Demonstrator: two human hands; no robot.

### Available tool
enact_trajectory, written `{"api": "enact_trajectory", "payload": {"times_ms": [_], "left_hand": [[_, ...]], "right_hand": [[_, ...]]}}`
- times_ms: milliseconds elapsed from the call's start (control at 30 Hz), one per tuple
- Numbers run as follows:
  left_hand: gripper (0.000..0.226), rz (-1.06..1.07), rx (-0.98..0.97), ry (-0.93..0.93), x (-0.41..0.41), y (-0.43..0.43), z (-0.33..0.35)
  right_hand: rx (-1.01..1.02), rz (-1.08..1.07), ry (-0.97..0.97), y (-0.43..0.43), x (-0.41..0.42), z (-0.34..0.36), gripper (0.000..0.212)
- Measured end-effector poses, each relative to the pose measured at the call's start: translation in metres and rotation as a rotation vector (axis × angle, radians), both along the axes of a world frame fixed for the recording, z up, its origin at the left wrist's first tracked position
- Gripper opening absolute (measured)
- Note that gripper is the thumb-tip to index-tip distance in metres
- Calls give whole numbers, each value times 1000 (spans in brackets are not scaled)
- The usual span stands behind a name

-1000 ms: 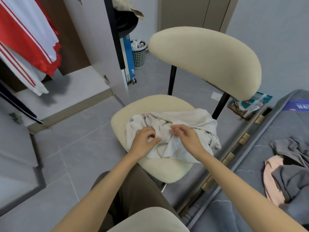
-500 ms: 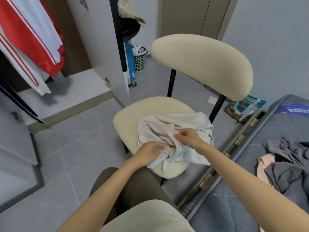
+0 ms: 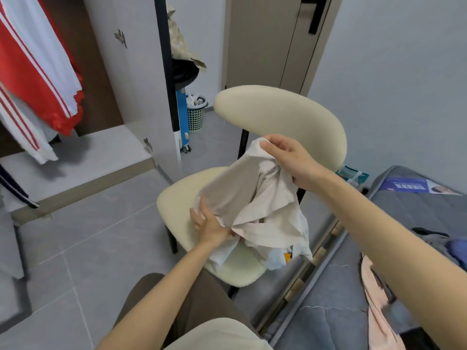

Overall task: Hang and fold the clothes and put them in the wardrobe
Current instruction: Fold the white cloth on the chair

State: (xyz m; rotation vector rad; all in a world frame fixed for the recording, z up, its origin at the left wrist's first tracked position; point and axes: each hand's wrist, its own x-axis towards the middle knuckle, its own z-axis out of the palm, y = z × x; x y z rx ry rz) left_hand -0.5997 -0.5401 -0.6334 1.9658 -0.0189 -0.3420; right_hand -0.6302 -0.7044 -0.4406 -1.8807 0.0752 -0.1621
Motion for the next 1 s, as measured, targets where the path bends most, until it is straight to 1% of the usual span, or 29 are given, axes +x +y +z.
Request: {"api": "enact_trajectory", "payload": {"times_ms": [33,67,100,133,167,233,267,300,333,367,433,467,500,533,567,633,733,800,900,1000], "left_hand": [[122,99,3,-69,3,-1,6],[119,154,11,-140,8,1,11],[115,154,27,-191,13,3,18],[106,106,59,-220,20,7,24],[91,23,106,-238,26,11,29],[45,-148,179,-268,34,17,39],[25,-168,172,-285,37,20,43],[14,-144,138,-291,40,24,48],[12,-95,113,-298,44,29,54],[13,-46,106,-318,49,36,60],[16,15,121,-407,57,49,80],[18,39,136,-462,58,55,91],[19,68,148,-522,57,59,103],[20,103,153,-586,54,61,116],[21,144,151,-654,50,63,129],[25,233,147,-815,39,67,156],[30,372,158,-1019,23,69,199],[32,463,133,-1089,14,69,231],[32,510,84,-1160,4,68,273],[29,519,53,-1230,-3,72,292]], "right_hand": [[20,-9,-4,0,-1,7,19],[39,-13,1,0,-3,14,20],[56,-8,16,-1,-4,20,22],[70,4,38,-1,-5,25,25],[78,15,68,-1,-6,28,28],[66,28,116,1,-8,33,31],[28,40,124,1,-10,34,32],[-63,54,114,0,-12,35,30],[-197,65,90,0,-14,37,24],[-354,67,68,-2,-17,37,24],[-710,42,50,-8,-21,31,44],[-889,22,43,-10,-23,27,49],[-1048,-13,23,-11,-25,24,48],[-1164,-57,-12,-12,-27,23,42],[-1230,-102,-57,-12,-29,24,36],[-1276,-213,-189,-10,-35,33,27],[-1268,-513,-486,3,-46,58,15],[-1183,-705,-607,16,-51,84,22],[-1045,-793,-742,29,-60,124,28],[-1004,-816,-824,32,-69,141,25]]}}
